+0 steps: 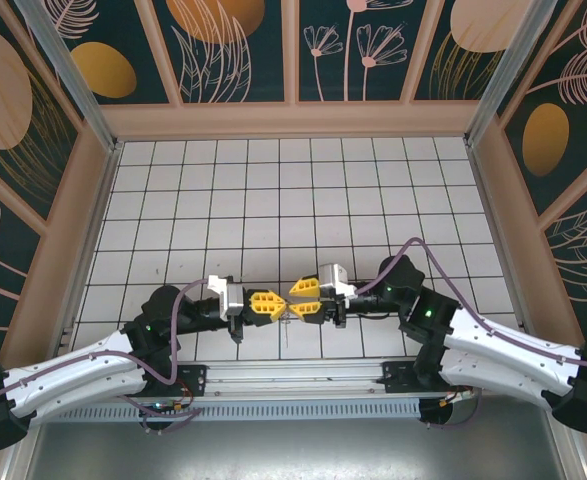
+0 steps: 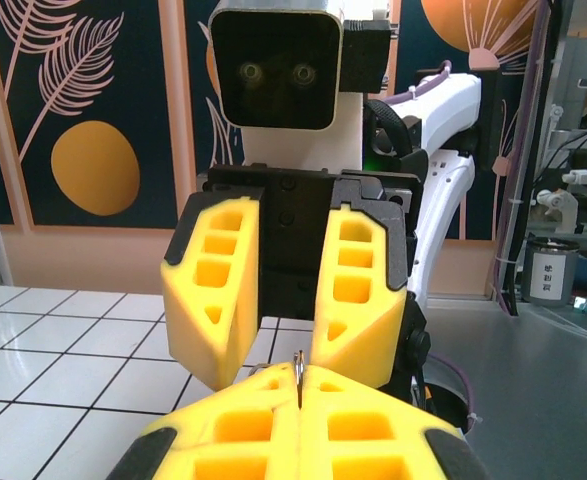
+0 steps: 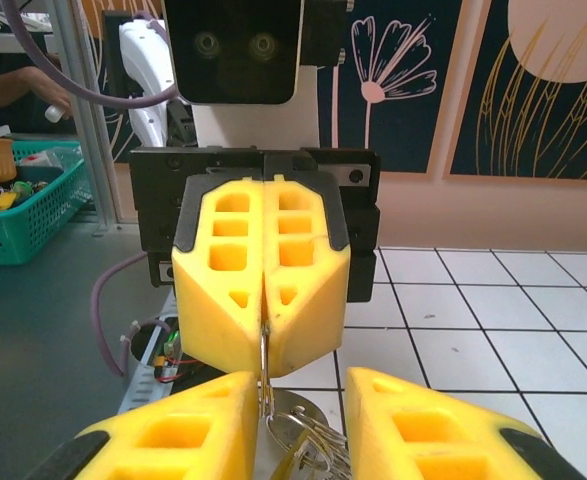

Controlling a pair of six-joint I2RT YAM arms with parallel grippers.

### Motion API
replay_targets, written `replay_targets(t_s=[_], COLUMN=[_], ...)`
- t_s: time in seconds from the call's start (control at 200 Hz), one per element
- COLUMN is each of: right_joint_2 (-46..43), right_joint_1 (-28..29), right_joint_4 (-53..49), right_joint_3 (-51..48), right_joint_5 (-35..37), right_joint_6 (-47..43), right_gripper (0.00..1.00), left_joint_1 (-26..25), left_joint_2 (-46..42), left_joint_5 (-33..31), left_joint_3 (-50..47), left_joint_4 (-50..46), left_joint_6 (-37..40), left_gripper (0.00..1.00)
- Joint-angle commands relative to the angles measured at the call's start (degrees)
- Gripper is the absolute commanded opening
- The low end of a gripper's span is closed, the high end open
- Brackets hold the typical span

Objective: Put the keys on the keyring

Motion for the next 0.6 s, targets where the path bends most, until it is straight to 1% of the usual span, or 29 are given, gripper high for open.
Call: replay_targets(t_s=[0.0,0.115,0.225,0.245,0.33,0.345,0.405,0.51,0.596], right_joint_2=[-0.1,0.3,0.9,1.1,1.9,2.0,2.5,2.5,3.6], right_joint_1=[0.7,0.6,0.6,0.7,0.7,0.7,0.8,0.9,1.0], right_joint_4=[2.2,1.9,1.4,1.3,-0.6,-1.1,-3.4,-7.9,-13.5], right_joint_3=[1.7,1.8,2.1,2.2,3.0,3.3,4.5,6.8,9.8], right_joint_5=[-1.4,-1.4,-1.4,-1.2,0.1,0.5,1.9,5.9,9.3], right_joint_6=[0.0,0.0,-0.2,-0.2,-1.0,-1.2,-2.0,-4.0,-5.9], right_gripper=[0.26,0.22,0.16,0.14,0.0,0.0,0.0,0.0,0.0], left_joint_1=[-0.1,-0.2,-0.2,-0.2,-0.2,-0.2,-0.2,-0.2,-0.2], left_joint_2=[-0.6,-0.3,0.4,0.4,1.0,1.1,2.1,3.9,5.9], left_joint_5=[0.8,0.8,0.9,0.8,0.0,-0.2,-1.1,-5.3,-8.8], left_joint_3=[1.8,1.8,2.0,2.1,2.8,3.0,4.6,8.8,12.5], left_joint_4=[1.5,2.0,1.8,1.7,0.2,-0.2,-3.9,-14.7,-23.9], left_joint_6=[1.0,1.1,1.2,1.3,1.9,2.1,2.8,5.2,7.4], left_gripper=[0.0,0.0,0.0,0.0,0.0,0.0,0.0,0.0,0.0])
